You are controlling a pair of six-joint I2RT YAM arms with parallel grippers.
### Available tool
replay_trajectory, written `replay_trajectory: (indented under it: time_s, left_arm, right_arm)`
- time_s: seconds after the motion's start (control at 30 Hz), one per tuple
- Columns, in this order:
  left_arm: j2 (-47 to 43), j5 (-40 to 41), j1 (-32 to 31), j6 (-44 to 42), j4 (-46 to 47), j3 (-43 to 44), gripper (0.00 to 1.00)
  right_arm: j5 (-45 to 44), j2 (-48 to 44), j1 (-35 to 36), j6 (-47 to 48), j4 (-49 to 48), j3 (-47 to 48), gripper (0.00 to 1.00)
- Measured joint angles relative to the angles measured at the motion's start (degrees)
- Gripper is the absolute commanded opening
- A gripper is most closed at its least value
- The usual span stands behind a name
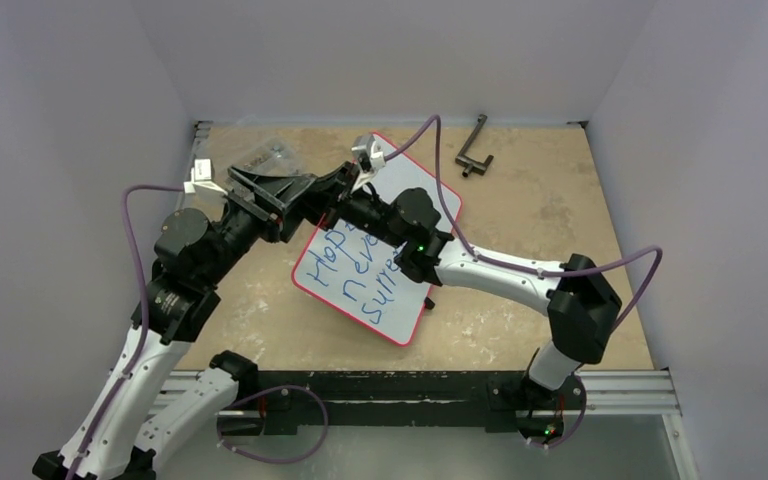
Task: Write a sentence on the whiteboard
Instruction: Insert the whiteboard marker without the cap into the pen cap, then put down the whiteboard marker at the center of the board.
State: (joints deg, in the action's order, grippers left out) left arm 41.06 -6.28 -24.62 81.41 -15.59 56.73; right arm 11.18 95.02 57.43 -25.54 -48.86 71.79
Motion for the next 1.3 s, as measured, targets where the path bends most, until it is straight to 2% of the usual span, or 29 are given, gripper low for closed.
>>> replay_trajectory:
  time_s: [0.33,0.63,0.83,1.0,1.3]
  left_arm:
    - [-2.75,-0.33,-0.59,-2.54,-4.42,2.40,0.88]
    - [-4.59,1.22,-0.59,-4.92,-7.93,5.66,0.89]
    - [-4.61,2.56,-0.59,-7.52,-11.82,5.66,0.89]
    - [-5.29,5.03,-0.59,-11.74,-16.55,5.66,0.88]
    - [-7.28,13.03,-0.59,-22.73,-27.96,6.73,0.88]
  right_arm:
    - [-10.99,-4.15,1.20,2.78,0.59,-5.14,0.00]
    - [-23.02,-10.64,0.96,7.80,3.65,-10.88,0.00]
    - [-30.18,-18.75,0.96,11.26,7.67,-14.84,0.00]
    - [-37.40,-28.52,0.96,13.03,16.74,-18.84,0.00]
    - [-51.23,-44.96,0.94,8.20,46.40,-21.00,0.00]
